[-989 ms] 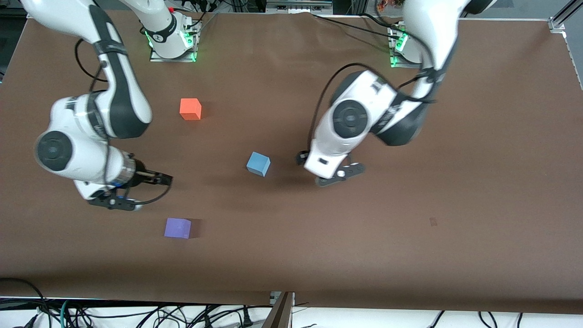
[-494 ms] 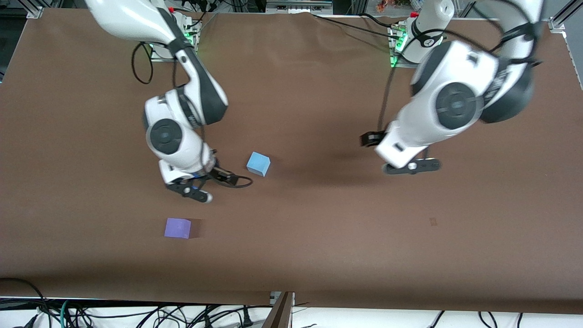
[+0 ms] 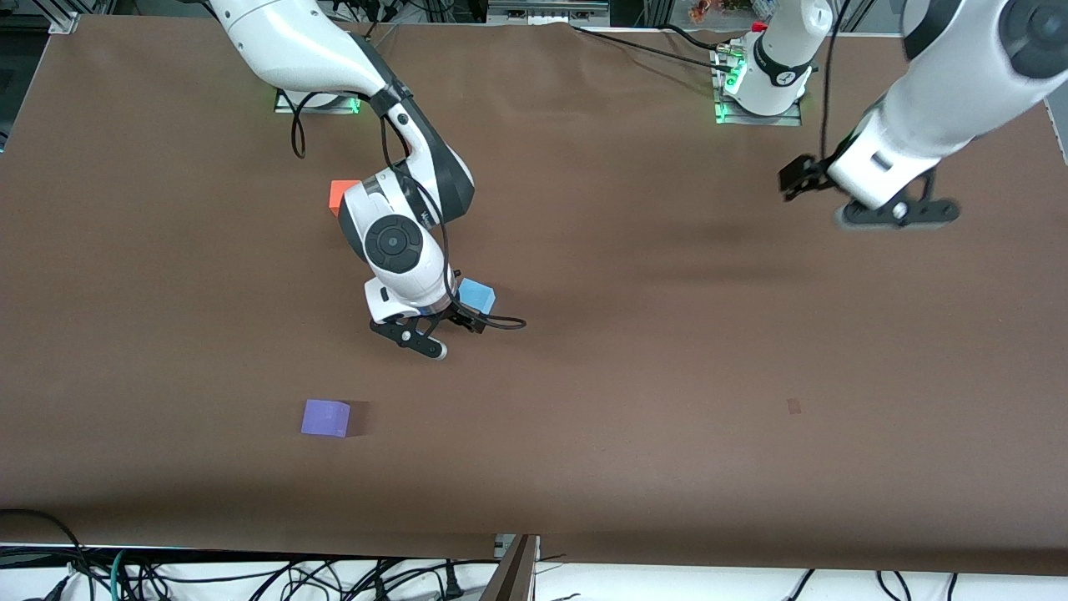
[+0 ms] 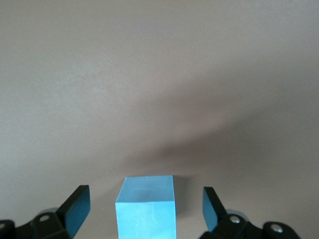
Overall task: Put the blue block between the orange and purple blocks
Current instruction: 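Grasp the blue block with the right gripper while the left gripper withdraws, then carry the blue block with the right gripper between orange and purple blocks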
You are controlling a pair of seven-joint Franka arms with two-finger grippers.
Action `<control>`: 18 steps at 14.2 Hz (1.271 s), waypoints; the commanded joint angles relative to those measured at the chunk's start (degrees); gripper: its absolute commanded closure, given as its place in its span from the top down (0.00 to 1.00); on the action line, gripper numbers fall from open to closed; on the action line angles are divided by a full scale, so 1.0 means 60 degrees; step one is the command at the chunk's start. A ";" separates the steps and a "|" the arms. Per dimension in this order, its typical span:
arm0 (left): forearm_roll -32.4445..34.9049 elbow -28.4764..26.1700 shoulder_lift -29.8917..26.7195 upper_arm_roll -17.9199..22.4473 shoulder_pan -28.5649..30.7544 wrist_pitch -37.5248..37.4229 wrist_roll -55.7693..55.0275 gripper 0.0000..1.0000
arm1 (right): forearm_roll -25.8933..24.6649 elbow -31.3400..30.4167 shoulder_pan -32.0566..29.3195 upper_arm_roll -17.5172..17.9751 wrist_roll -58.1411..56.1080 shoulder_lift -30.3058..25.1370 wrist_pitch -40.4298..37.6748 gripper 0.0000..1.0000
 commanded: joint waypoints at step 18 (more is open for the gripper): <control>0.0048 0.2135 0.1315 -0.0029 0.1490 0.0937 0.0658 1.00 | -0.0004 -0.0463 0.0672 -0.0057 0.0507 0.0531 0.0324 0.58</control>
